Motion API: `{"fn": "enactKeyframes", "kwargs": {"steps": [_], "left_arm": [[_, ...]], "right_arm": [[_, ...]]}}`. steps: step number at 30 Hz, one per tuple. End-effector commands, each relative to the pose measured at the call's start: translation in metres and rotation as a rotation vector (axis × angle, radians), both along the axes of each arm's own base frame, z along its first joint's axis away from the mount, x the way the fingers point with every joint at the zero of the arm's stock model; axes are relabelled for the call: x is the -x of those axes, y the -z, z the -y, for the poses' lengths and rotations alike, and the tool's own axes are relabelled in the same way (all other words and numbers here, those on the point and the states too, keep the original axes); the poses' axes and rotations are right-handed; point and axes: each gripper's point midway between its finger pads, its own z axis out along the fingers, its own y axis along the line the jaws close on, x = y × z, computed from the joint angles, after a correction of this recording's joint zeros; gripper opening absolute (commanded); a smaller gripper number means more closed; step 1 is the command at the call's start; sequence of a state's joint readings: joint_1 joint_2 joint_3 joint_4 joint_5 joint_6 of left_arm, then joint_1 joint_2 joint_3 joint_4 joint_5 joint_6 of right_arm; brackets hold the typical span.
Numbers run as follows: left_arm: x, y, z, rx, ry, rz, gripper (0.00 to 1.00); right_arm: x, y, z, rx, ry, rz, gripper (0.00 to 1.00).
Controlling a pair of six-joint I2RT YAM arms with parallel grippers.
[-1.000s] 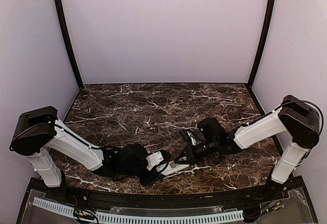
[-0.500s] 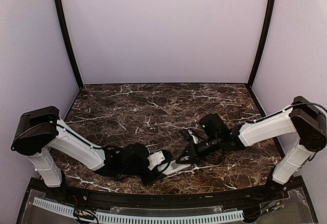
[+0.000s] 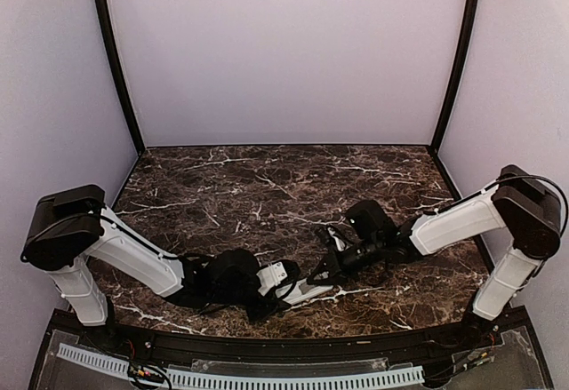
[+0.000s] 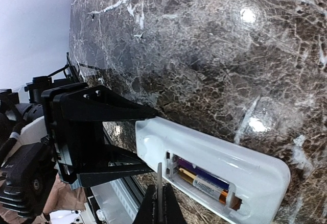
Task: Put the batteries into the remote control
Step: Load the battery cover onto the remote control without the battery cover.
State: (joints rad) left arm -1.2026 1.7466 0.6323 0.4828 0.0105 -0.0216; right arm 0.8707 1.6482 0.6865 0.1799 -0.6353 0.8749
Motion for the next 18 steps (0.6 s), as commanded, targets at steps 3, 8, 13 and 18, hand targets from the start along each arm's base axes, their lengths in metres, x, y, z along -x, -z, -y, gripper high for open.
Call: {"fn": "enactKeyframes", "kwargs": {"steps": [3,8,13,18], "left_arm": [[0.025,0.055,-0.041,-0.206,0.009,-0.132,0.06],[0.025,0.056,-0.042,-0.212,0.007,-0.132,0.06],[0.024,0.056,-0.042,-0.215,0.006,-0.129,0.06],[0.024,0.056,-0.042,-0.216,0.004,-0.129,0.06]], "right_arm": [[-0.008,0.007,0.003,0.001,0.019,0.018,0.00],[-0.014,0.010,0.003,-0.012,0.038,0.017,0.00],[-0.012,0.016,0.005,-0.005,0.043,-0.001,0.00],[-0.006,0.024,0.011,0.005,0.047,-0.025,0.00]]}}
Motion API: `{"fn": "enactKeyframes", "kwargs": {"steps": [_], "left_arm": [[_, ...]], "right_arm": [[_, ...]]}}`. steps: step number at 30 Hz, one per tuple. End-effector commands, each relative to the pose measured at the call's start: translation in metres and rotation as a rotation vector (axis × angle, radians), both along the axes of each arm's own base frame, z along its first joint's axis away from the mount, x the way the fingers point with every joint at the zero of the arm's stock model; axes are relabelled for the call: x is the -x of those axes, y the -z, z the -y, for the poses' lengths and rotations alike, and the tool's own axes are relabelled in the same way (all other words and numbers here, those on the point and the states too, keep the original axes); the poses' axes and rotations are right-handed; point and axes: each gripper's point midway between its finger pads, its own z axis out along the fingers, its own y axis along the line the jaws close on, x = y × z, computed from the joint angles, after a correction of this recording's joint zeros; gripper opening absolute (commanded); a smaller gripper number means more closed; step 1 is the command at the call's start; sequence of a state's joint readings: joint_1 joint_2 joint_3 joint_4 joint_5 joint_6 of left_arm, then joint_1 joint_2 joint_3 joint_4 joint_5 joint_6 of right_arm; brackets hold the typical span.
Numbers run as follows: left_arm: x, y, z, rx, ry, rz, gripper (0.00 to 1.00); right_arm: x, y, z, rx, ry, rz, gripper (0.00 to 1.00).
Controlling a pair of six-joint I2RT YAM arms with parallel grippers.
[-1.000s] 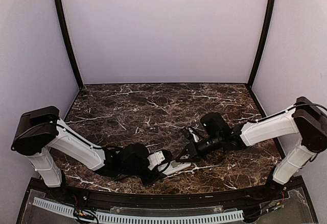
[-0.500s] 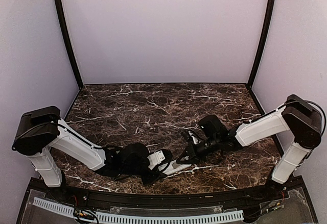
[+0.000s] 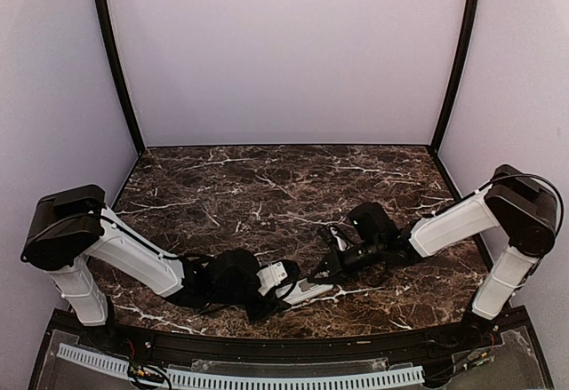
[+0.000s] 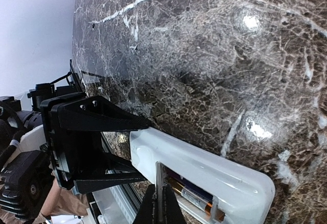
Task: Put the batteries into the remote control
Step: Load the battery cover onto the remote control without the battery cover.
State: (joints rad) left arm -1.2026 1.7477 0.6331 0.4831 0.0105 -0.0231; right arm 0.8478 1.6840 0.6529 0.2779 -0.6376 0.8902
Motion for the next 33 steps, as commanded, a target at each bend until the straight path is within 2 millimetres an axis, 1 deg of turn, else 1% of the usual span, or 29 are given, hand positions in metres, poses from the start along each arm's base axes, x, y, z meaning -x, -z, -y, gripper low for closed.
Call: {"fn": "enactKeyframes", "kwargs": {"steps": [1,6,9,15,21,23,25,26,27,28,31,33], "left_arm": [[0.024,0.056,-0.042,-0.217,0.005,-0.127,0.06],[0.024,0.056,-0.042,-0.220,0.005,-0.126,0.06],[0.023,0.056,-0.042,-0.220,0.004,-0.126,0.06],[0.023,0.056,-0.041,-0.219,0.005,-0.125,0.06],[0.021,0.053,-0.035,-0.198,-0.001,-0.123,0.08],[0.018,0.051,-0.031,-0.191,-0.005,-0.118,0.12],[0.016,0.048,-0.028,-0.183,-0.011,-0.114,0.24],[0.016,0.047,-0.026,-0.178,-0.012,-0.114,0.34],[0.015,0.044,-0.022,-0.167,-0.010,-0.114,0.39],[0.014,0.043,-0.020,-0.162,-0.007,-0.112,0.46],[0.009,0.033,-0.005,-0.130,0.007,-0.087,0.54],[0.006,0.028,0.005,-0.105,0.018,-0.071,0.56]], "right_arm": [[0.006,0.016,0.010,0.029,0.010,-0.035,0.00],[0.008,0.018,0.015,0.059,0.005,-0.031,0.00],[0.006,0.019,0.011,0.040,0.017,-0.029,0.00],[0.016,0.030,0.009,0.044,0.003,-0.072,0.00],[0.025,0.036,0.010,0.050,0.008,-0.112,0.00],[0.026,0.038,0.013,0.059,0.019,-0.123,0.00],[0.027,0.041,0.015,0.069,0.028,-0.135,0.00],[0.028,0.042,0.016,0.074,0.032,-0.139,0.00],[0.029,0.044,0.017,0.079,0.035,-0.141,0.00],[0.029,0.045,0.018,0.082,0.037,-0.140,0.00],[0.029,0.048,0.019,0.090,0.037,-0.132,0.00],[0.029,0.049,0.020,0.093,0.035,-0.126,0.00]]}}
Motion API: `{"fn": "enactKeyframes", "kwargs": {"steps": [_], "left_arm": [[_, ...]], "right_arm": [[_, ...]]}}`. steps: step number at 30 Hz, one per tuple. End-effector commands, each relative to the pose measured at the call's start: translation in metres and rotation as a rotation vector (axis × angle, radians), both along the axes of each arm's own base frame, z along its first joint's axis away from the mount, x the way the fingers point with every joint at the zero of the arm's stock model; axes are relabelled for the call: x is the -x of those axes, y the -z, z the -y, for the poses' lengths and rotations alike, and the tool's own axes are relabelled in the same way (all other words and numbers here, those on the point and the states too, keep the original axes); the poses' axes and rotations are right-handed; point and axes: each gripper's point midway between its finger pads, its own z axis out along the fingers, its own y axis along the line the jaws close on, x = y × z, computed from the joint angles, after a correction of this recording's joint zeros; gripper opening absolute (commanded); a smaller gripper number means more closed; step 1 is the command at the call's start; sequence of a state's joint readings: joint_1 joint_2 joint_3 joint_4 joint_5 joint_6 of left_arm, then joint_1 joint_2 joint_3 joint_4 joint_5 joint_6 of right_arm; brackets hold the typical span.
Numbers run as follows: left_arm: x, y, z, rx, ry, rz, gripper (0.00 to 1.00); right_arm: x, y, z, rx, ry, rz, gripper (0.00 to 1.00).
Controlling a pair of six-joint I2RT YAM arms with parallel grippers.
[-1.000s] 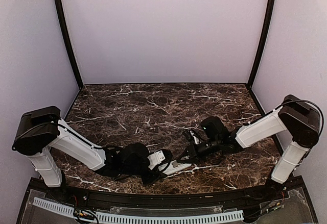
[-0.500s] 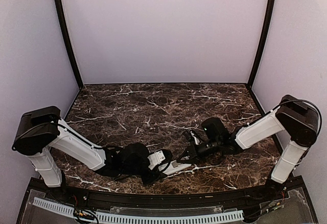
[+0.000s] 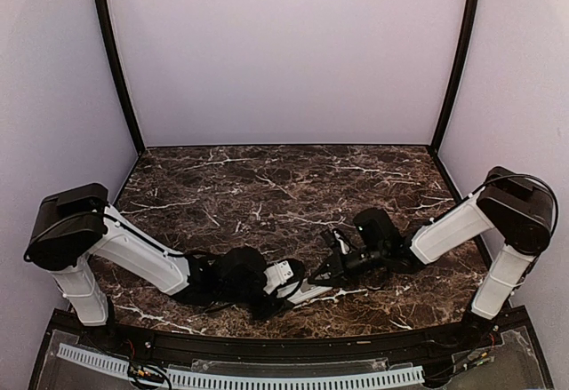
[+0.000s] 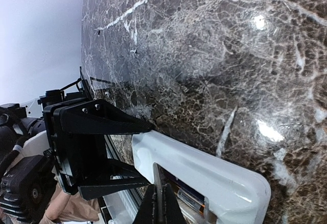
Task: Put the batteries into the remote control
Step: Load the battery cover onto the remote control without the battery cover.
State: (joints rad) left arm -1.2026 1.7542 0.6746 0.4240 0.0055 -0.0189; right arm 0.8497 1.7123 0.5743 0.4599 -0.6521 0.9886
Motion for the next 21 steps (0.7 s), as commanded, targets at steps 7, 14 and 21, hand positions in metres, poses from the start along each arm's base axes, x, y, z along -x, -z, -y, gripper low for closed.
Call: {"fn": "enactKeyframes", "kwargs": {"steps": [7,14,21], "left_arm": [[0.002,0.003,0.032,0.023,0.064,-0.034,0.63],[-0.005,-0.009,0.042,0.070,0.059,-0.015,0.60],[-0.012,-0.014,0.051,0.106,0.056,-0.005,0.52]], "right_arm": [[0.025,0.045,0.022,0.154,-0.020,-0.065,0.00],[0.023,0.044,0.023,0.149,-0.025,-0.043,0.00],[0.022,0.046,0.023,0.147,-0.025,-0.036,0.00]]}}
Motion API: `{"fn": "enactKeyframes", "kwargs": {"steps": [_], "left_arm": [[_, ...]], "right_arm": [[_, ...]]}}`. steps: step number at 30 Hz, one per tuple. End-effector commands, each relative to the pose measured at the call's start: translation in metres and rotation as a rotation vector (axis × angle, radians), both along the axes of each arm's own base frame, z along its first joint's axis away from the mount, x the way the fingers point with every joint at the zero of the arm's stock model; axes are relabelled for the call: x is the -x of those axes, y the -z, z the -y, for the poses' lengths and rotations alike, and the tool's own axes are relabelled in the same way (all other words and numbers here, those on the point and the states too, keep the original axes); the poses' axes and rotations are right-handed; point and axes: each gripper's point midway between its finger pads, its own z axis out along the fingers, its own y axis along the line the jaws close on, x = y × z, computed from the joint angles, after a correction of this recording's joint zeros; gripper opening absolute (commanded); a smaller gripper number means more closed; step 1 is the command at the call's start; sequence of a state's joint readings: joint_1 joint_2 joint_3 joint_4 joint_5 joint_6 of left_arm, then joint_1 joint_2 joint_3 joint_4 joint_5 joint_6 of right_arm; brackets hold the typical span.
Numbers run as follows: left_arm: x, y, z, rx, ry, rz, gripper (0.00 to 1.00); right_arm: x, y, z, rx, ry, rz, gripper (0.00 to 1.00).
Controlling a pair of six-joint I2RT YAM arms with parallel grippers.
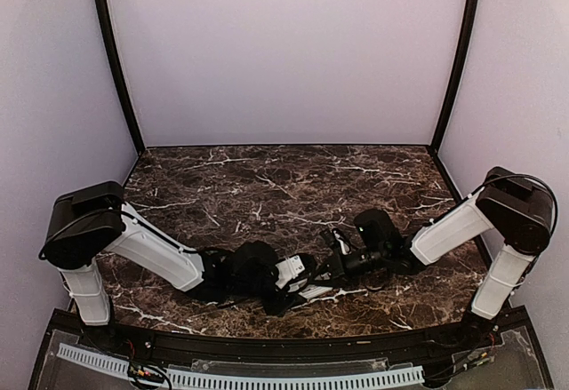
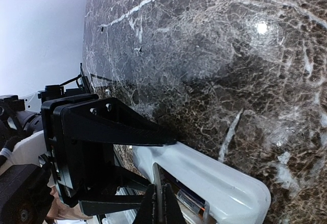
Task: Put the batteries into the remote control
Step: Load the battery cover onto the remote control without the battery cover.
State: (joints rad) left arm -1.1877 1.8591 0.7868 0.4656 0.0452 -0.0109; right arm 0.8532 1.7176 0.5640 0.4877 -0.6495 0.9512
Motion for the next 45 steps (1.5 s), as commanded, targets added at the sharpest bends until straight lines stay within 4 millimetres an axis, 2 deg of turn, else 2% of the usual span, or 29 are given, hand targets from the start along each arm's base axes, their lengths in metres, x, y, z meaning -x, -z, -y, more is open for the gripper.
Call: {"fn": "enactKeyframes", "kwargs": {"steps": [1,7,12,17,21,23,26,33,42,45], "left_arm": [[0.001,-0.012,0.020,0.059,0.039,-0.003,0.52],[0.002,-0.016,0.032,0.091,0.078,0.008,0.49],[0.002,-0.027,0.041,0.134,0.106,0.035,0.50],[0.002,-0.038,0.043,0.174,0.119,0.059,0.67],[0.001,-0.034,0.041,0.152,0.120,0.069,0.73],[0.000,-0.031,0.039,0.138,0.114,0.070,0.70],[-0.001,-0.027,0.035,0.123,0.103,0.066,0.57],[-0.007,-0.017,0.025,0.071,0.076,0.068,0.44],[-0.002,-0.004,0.011,0.032,0.069,0.026,0.40],[-0.001,-0.004,0.010,0.037,0.066,0.020,0.35]], "right_arm": [[0.021,0.045,0.023,0.158,-0.002,-0.074,0.00],[0.020,0.046,0.022,0.158,-0.001,-0.078,0.00],[0.020,0.048,0.023,0.159,0.002,-0.084,0.00],[0.020,0.049,0.025,0.162,0.010,-0.089,0.00],[0.019,0.050,0.025,0.162,0.012,-0.089,0.00],[0.019,0.049,0.025,0.161,0.011,-0.087,0.00],[0.019,0.050,0.026,0.163,0.013,-0.088,0.00],[0.018,0.048,0.024,0.155,0.011,-0.080,0.00],[0.017,0.046,0.023,0.153,0.011,-0.078,0.00],[0.017,0.047,0.024,0.155,0.010,-0.076,0.00]]}}
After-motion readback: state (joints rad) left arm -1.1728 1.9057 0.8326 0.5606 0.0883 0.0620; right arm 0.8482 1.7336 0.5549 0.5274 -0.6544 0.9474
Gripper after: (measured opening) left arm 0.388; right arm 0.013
